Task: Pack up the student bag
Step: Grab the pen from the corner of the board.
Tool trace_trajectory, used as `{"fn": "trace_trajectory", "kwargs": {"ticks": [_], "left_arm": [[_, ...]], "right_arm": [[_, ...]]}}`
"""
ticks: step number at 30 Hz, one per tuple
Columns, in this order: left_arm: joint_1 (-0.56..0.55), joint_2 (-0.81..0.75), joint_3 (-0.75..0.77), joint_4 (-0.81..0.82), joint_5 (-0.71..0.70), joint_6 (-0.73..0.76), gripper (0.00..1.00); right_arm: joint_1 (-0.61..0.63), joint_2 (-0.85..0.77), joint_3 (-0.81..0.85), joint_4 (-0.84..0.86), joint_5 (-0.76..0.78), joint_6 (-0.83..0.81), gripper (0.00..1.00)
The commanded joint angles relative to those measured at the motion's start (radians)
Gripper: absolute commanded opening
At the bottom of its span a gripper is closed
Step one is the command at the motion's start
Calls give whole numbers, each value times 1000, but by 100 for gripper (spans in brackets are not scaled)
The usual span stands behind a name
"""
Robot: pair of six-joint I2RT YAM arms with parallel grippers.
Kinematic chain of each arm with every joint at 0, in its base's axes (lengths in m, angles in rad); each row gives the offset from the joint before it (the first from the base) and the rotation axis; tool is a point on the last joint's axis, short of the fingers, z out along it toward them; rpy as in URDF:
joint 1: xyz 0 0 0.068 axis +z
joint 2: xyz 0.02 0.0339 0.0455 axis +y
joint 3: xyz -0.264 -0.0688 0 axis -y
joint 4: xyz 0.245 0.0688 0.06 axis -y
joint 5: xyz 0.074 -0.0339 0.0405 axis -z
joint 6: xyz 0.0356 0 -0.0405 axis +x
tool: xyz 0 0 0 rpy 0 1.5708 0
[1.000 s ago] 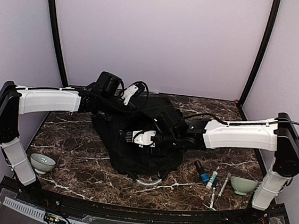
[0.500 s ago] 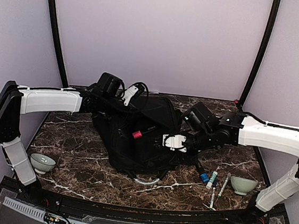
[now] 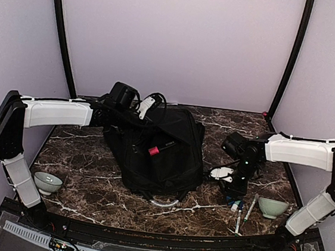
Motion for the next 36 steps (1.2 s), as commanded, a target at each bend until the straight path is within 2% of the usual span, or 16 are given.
{"fn": "trace_trajectory", "kwargs": {"ticks": [1, 9, 12, 20, 27, 36], "left_arm": [[13, -6, 23, 64, -15, -17, 0], [11, -5, 24, 62, -10, -18, 0], [12, -6, 25, 62, -7, -18, 0], [11, -5, 26, 61, -8, -16, 0], [12, -2, 27, 59, -7, -16, 0], [11, 7, 31, 58, 3, -21, 0]], "right_arm": [[-21, 52, -8, 32, 39, 67, 63], [-76, 173, -4, 122, 108, 153, 59], [-89, 205, 6, 135, 101, 168, 51], [-90, 252, 37, 160, 55, 177, 23], [-88, 144, 68, 131, -15, 137, 11], [-22, -18, 137, 106, -105, 66, 8]]}}
